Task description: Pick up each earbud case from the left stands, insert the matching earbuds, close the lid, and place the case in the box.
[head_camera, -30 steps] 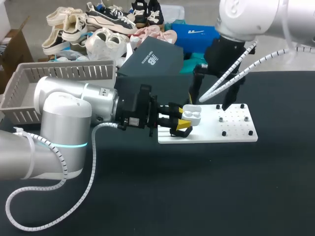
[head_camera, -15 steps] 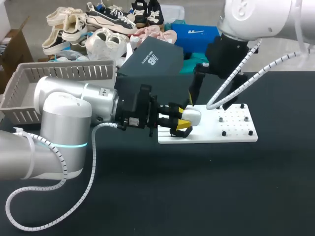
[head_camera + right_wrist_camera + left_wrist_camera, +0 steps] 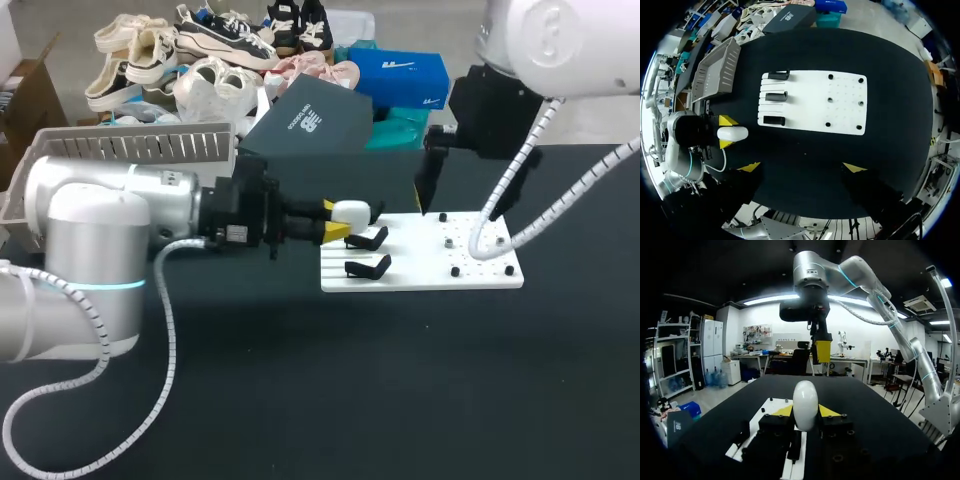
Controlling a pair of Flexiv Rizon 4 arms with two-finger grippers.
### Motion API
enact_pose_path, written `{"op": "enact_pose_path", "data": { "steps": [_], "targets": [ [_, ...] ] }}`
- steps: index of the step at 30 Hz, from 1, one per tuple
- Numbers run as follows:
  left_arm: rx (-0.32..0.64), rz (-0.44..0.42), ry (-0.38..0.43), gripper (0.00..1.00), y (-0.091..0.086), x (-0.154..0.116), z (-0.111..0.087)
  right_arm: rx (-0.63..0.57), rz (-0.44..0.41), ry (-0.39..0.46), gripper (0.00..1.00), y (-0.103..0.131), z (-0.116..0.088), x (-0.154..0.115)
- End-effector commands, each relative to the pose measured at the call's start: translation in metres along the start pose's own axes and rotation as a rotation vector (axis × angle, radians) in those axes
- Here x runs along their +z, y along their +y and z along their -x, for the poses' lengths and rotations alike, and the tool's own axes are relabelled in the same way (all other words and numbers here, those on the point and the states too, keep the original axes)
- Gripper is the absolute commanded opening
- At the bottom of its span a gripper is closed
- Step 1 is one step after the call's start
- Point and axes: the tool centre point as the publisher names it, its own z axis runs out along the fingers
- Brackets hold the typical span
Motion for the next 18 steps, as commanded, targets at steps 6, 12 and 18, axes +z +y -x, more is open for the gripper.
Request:
{"op": "enact_pose_path", "data": {
  "steps": [6, 12, 18],
  "targets": [
    [-0.064, 0.225, -0.022, 0.0, -0.01, -0.08, 0.004, 0.036, 0.091, -0.383, 1.0, -0.012, -0.008, 0.004],
    [-0.128, 0.355, -0.001, 0.0, 0.0, -0.125, -0.003, 0.087, 0.144, -0.444, 1.0, -0.021, -0.004, 0.004],
    [-0.166, 0.458, 0.026, 0.0, 0.01, -0.154, -0.005, 0.096, 0.141, -0.445, 1.0, -0.022, -0.002, 0.006]
  ]
}}
